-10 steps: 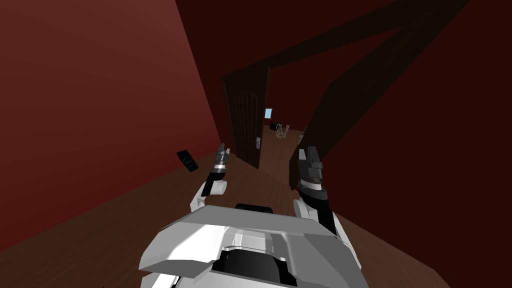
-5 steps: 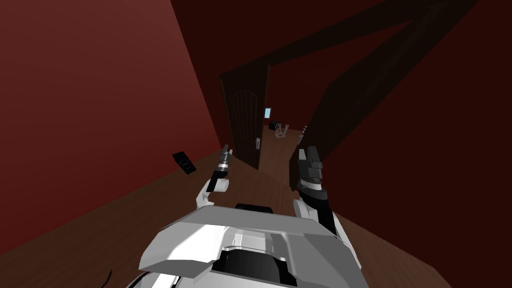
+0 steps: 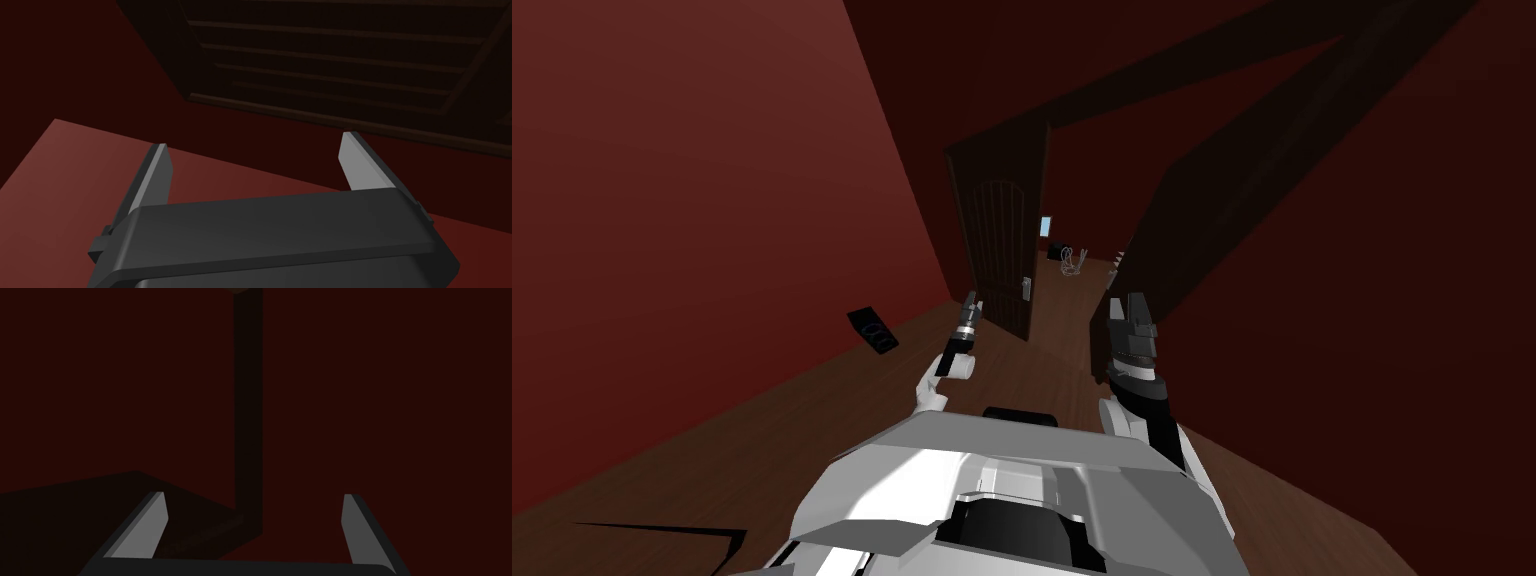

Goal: Push the door open

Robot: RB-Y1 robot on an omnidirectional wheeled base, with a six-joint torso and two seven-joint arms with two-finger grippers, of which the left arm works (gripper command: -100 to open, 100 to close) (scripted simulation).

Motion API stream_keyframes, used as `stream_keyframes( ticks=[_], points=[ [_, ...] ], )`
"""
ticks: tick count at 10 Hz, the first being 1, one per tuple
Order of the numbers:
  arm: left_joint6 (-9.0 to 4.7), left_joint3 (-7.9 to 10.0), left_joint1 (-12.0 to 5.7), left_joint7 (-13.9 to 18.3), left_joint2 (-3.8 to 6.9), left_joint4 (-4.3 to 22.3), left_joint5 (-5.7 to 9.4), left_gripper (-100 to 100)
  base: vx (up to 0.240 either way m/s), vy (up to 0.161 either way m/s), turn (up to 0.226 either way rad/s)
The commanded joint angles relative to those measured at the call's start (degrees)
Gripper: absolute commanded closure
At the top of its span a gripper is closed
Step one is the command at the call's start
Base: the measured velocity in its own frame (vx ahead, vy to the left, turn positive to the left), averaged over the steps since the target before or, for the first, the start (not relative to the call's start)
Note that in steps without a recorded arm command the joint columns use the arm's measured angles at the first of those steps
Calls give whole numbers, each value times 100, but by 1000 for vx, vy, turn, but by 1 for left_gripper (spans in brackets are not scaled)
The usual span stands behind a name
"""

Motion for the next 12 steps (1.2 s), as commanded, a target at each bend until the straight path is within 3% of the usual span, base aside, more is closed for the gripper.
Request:
stream_keyframes(
  ticks=[1, 2, 3, 5, 8, 10, 11, 12],
  points=[
    [-18, -13, -98, 1, -10, 216, -13, -100, 56, 32, -23],
    [-24, -30, -228, 18, -3, 420, -26, -100, 51, 39, -35],
    [-24, -30, -228, 18, -3, 440, -26, -100, 38, 30, -23],
    [-35, -67, -495, 52, 0, 818, -54, -100, 58, 29, -51],
    [-41, -85, -629, 70, 1, 1130, -68, -100, 54, 32, -32],
    [-53, -121, -897, 105, -3, 1501, -95, -100, 67, 39, -53],
    [-53, -121, -897, 105, -3, 1591, -95, -100, 56, 36, -24],
    [-59, -139, -1031, 122, -8, 1813, -109, -100, 53, 38, -39]
  ],
)
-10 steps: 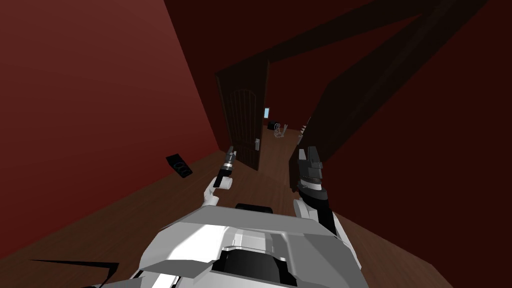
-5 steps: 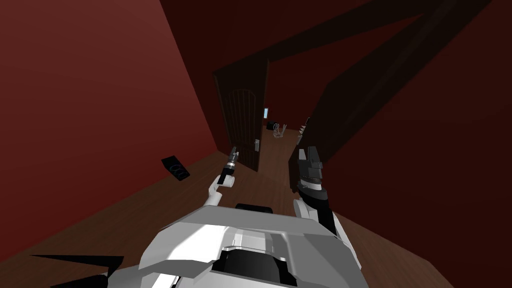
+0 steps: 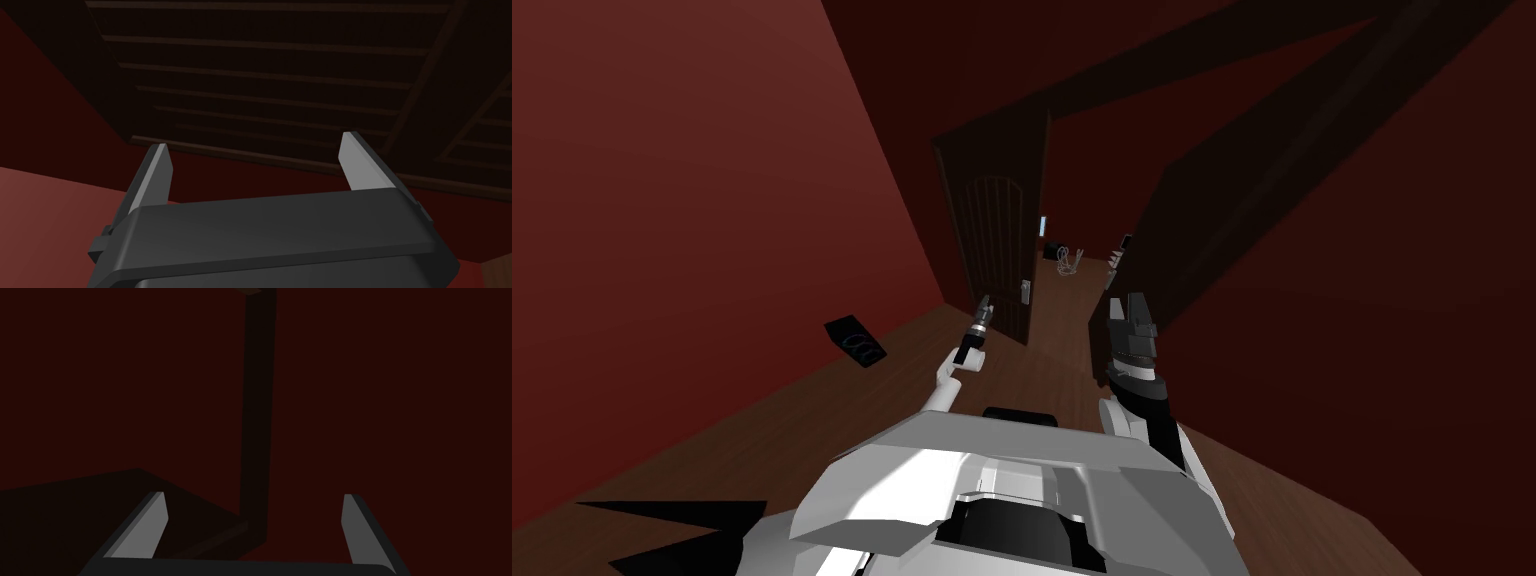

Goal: Push the door open

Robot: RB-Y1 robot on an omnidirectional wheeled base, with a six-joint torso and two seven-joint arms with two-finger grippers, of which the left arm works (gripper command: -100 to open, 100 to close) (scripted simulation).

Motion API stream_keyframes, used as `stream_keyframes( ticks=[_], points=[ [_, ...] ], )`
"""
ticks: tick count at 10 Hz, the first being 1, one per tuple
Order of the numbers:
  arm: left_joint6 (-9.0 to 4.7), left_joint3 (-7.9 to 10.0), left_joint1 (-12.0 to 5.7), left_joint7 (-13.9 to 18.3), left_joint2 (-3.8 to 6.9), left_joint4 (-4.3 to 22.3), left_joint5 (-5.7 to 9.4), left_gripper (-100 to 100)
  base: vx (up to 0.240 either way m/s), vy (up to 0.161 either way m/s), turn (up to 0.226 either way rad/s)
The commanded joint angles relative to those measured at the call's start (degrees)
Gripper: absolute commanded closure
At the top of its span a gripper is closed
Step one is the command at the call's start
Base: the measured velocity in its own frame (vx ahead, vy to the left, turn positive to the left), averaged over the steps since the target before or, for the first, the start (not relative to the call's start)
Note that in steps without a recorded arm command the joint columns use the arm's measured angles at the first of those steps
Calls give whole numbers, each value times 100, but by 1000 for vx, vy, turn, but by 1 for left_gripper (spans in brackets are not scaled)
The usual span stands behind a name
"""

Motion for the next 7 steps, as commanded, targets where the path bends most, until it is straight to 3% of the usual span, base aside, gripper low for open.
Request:
stream_keyframes(
  ticks=[1, 2, 4, 5, 6, 7],
  points=[
    [-12, -31, -191, 21, -16, 286, -24, -100, 70, 49, -67],
    [-12, -31, -191, 21, -16, 356, -24, -100, 56, 31, -27],
    [-24, -67, -455, 56, -33, 741, -51, -100, 66, 30, -52],
    [-24, -67, -455, 56, -33, 810, -51, -100, 56, 36, -21],
    [-29, -85, -585, 73, -43, 1017, -65, -100, 53, 32, -34],
    [-29, -85, -585, 73, -43, 1034, -65, -100, 37, 28, -24]
  ],
)
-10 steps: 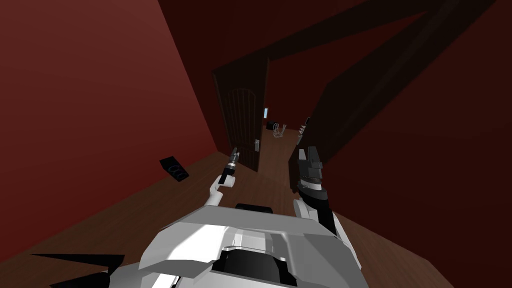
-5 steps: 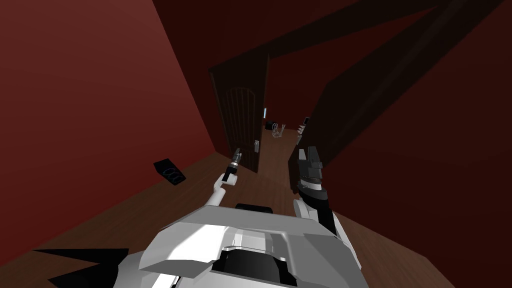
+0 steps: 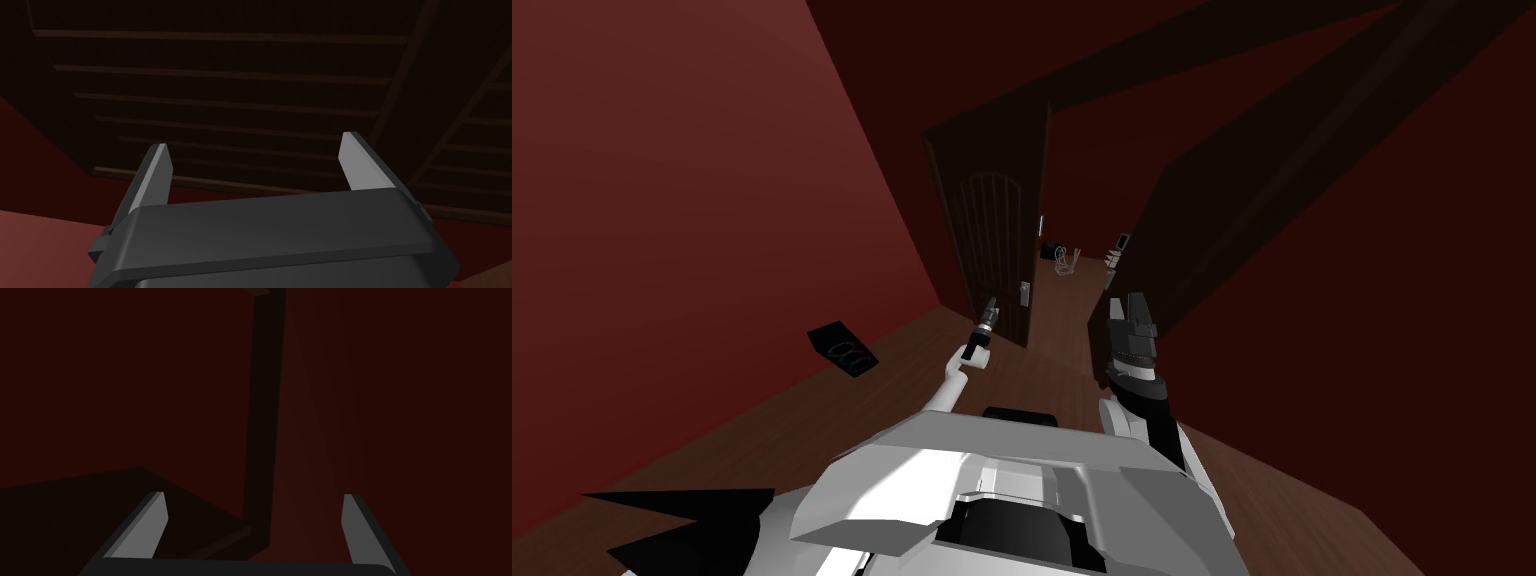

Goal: Push the door open

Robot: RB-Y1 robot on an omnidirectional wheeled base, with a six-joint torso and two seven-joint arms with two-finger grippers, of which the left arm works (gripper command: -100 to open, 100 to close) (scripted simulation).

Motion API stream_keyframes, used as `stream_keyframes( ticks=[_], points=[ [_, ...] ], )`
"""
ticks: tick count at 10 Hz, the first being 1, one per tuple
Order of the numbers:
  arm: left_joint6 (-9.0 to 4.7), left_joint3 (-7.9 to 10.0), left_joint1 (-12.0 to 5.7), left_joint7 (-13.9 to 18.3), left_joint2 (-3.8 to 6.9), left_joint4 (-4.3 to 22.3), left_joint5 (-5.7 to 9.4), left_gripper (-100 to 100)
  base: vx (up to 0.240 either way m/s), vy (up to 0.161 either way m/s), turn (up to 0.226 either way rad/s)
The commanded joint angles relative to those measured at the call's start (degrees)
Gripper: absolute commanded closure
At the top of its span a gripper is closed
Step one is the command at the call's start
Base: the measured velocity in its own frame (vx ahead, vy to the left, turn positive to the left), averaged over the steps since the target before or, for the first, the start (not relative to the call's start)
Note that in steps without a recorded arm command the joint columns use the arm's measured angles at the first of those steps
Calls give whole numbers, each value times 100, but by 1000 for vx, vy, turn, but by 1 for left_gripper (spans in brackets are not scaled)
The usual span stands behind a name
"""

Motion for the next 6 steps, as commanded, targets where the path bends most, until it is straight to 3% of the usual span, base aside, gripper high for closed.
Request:
stream_keyframes(
  ticks=[1, 2, 4, 5, 6],
  points=[
    [-32, -13, -176, 16, -18, 286, -15, -100, 40, 31, -42],
    [-32, -13, -176, 16, -18, 316, -15, -100, 40, 26, -21],
    [-43, -47, -427, 49, -46, 670, -41, -100, 60, 44, -44],
    [-43, -47, -427, 49, -46, 746, -41, -100, 62, 37, -29],
    [-48, -64, -549, 64, -61, 949, -53, -100, 55, 20, -39]
  ],
)
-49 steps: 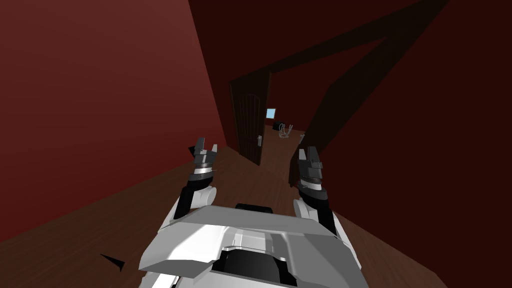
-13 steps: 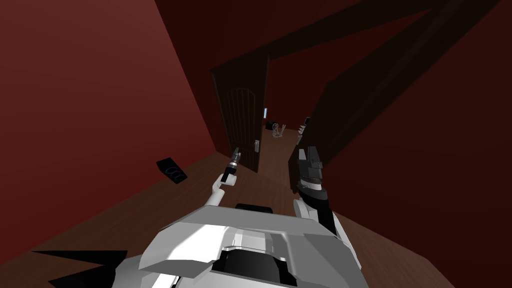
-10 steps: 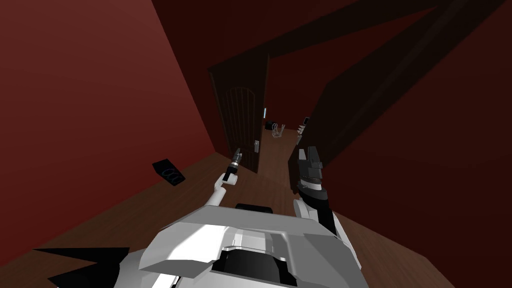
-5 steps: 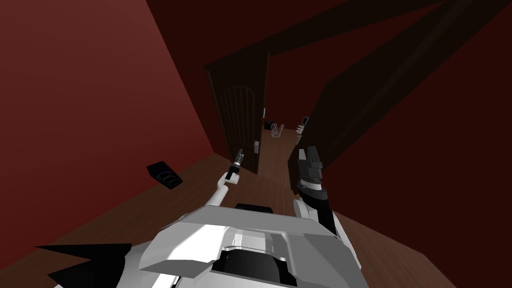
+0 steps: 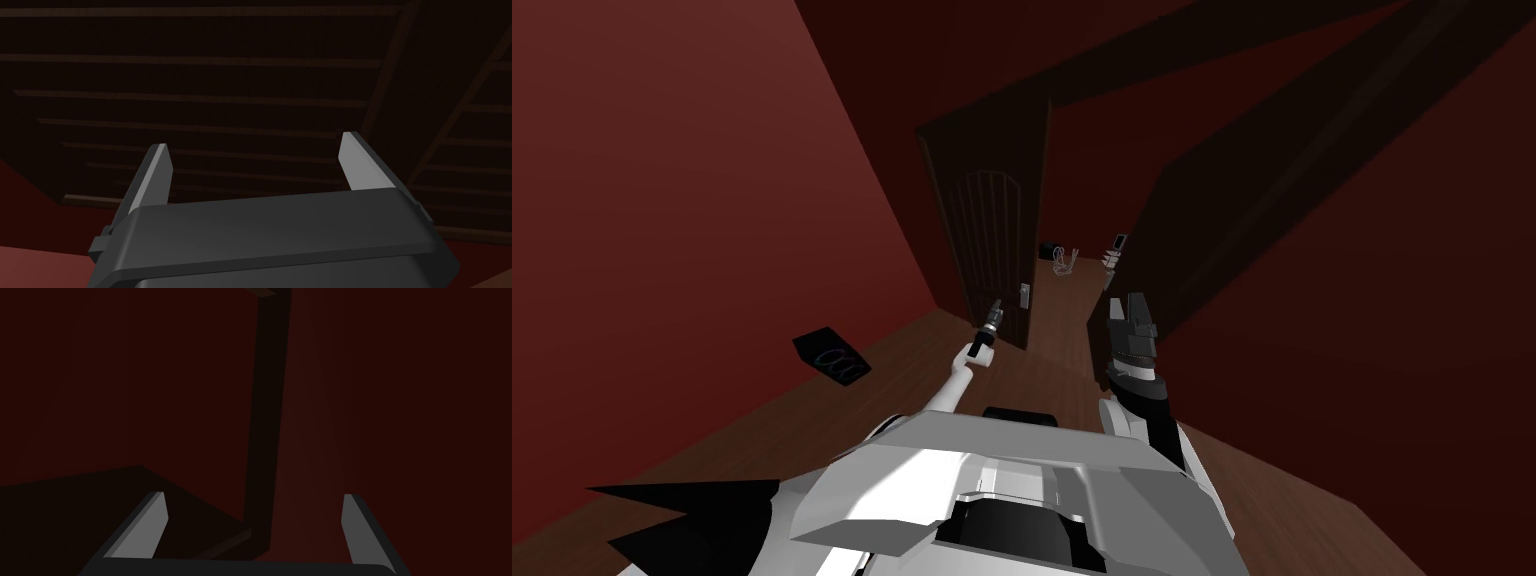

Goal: Push the door open

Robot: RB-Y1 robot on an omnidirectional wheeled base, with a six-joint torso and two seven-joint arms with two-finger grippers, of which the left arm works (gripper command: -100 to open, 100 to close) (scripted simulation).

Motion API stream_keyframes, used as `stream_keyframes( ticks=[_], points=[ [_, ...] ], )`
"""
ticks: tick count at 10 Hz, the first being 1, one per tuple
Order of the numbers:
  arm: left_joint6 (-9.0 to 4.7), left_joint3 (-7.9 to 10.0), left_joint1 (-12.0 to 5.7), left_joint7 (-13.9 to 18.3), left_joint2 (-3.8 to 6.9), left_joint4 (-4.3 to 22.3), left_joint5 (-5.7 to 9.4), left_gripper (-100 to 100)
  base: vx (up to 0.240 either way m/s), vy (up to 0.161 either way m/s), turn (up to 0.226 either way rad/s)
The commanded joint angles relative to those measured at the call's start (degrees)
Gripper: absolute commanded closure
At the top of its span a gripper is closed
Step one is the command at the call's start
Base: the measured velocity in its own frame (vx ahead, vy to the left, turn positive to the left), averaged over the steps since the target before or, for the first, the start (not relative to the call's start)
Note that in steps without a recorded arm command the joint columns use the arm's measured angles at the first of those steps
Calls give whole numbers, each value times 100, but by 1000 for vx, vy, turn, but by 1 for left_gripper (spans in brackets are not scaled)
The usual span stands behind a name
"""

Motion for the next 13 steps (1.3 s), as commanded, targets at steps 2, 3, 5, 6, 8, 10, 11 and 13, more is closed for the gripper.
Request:
stream_keyframes(
  ticks=[2, 3, 5, 6, 8, 10, 11, 13],
  points=[
    [-17, -19, -213, 33, -12, 361, -14, -100, 65, 39, -43],
    [-22, -35, -329, 48, -29, 561, -26, -100, 52, 35, -29],
    [-32, -65, -551, 77, -69, 935, -49, -100, 75, 47, -58],
    [-36, -80, -661, 92, -88, 1083, -60, -100, 87, 46, -52],
    [-41, -93, -761, 105, -109, 1288, -71, -100, 54, 36, -19],
    [-45, -106, -856, 117, -131, 1469, -80, -100, 58, 32, -34],
    [-49, -119, -952, 129, -153, 1633, -90, -100, 36, 31, -24],
    [-57, -142, -1124, 152, -196, 1929, -108, -100, 65, 51, -49]
  ],
)
